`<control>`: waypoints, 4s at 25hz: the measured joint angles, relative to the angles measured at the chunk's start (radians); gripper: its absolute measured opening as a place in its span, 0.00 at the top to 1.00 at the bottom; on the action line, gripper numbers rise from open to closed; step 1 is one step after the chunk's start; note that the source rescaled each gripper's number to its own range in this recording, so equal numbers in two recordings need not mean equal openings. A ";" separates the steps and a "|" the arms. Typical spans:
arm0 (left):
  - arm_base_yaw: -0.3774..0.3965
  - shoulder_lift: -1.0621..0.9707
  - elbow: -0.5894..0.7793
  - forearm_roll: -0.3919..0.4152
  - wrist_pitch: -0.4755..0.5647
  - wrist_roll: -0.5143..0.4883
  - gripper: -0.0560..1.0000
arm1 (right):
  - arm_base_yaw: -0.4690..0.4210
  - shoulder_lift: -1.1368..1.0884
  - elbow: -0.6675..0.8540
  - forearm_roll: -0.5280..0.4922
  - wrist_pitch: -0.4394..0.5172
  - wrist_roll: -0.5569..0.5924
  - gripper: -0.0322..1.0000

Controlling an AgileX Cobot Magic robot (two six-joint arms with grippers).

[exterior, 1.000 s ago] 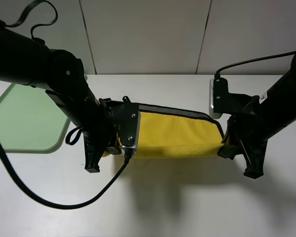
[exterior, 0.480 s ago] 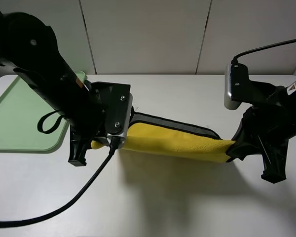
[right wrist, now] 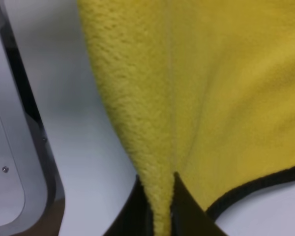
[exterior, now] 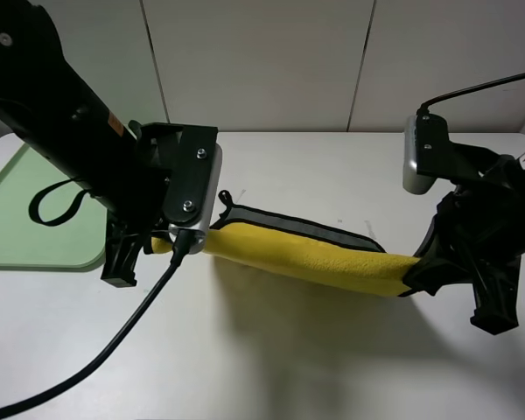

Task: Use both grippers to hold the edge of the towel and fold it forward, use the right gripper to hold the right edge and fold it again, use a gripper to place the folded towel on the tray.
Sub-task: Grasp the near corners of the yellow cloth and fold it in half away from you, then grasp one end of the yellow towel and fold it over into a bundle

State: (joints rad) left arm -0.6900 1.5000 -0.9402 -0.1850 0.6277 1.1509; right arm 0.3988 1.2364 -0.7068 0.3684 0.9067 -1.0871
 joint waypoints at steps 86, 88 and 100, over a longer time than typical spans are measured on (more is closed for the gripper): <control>0.001 -0.131 -0.008 -0.402 -0.334 -0.308 0.00 | 0.000 0.109 0.000 -0.263 -0.204 0.659 0.00; 0.001 -0.184 -0.008 -0.333 -0.275 -0.383 0.00 | 0.000 0.094 0.000 -0.263 -0.189 0.663 0.00; 0.001 -0.458 -0.008 0.288 0.138 -1.112 0.00 | 0.000 0.072 0.000 -0.261 -0.172 0.715 0.00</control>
State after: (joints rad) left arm -0.6887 1.0419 -0.9485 0.1027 0.7654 0.0385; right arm 0.3988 1.3086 -0.7068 0.1075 0.7350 -0.3723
